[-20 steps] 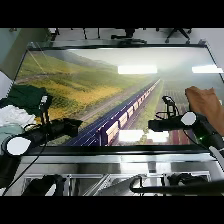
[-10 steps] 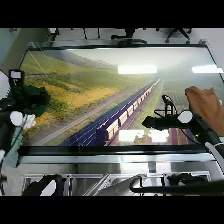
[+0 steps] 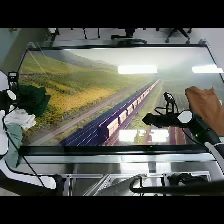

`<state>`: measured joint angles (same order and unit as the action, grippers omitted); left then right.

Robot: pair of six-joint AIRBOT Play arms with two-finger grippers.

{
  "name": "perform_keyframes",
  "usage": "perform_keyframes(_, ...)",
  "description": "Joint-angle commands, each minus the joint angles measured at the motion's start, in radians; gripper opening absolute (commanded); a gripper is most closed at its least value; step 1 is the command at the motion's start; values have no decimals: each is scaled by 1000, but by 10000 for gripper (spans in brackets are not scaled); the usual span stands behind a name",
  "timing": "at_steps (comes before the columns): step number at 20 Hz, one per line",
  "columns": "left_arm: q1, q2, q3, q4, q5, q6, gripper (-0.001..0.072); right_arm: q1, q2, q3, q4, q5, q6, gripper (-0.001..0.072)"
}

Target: Fold the shirts.

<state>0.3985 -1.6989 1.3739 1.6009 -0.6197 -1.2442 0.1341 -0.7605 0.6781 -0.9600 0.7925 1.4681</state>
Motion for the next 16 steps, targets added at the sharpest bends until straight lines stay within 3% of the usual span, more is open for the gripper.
perform_keyframes(1, 11, -165, 121, 5, -127, 7, 701, 0, 0, 0, 1, -10, -2, 533)
perform_keyframes(3, 11, -212, 155, 4, -180, 5, 696, 0, 0, 0, 4, -10, -2, 533)
perform_keyframes(4, 11, -231, 179, 4, -208, 5, 498, 0, 0, 0, 4, -10, -2, 532)
perform_keyframes(5, 11, -241, 205, 3, -246, 5, 144, 0, 0, 0, 5, -10, -2, 532)
perform_keyframes(6, 6, -241, 235, -6, -290, -2, 17, 0, 0, 0, 5, -8, -2, 531)
perform_keyframes(9, -37, -204, 355, -16, -377, -37, 17, 0, 0, 0, 51, -6, -2, 523)
perform_keyframes(11, -86, -142, 450, -122, -421, -37, 16, 0, 0, 0, 68, -6, -3, 515)
perform_keyframes(13, -140, -64, 532, -275, -475, -35, 17, 0, 2, 4, 67, 2, -3, 339)
perform_keyframes(16, -243, 47, 619, -452, -601, -27, 17, -2, 19, 35, 59, 24, -6, 325)
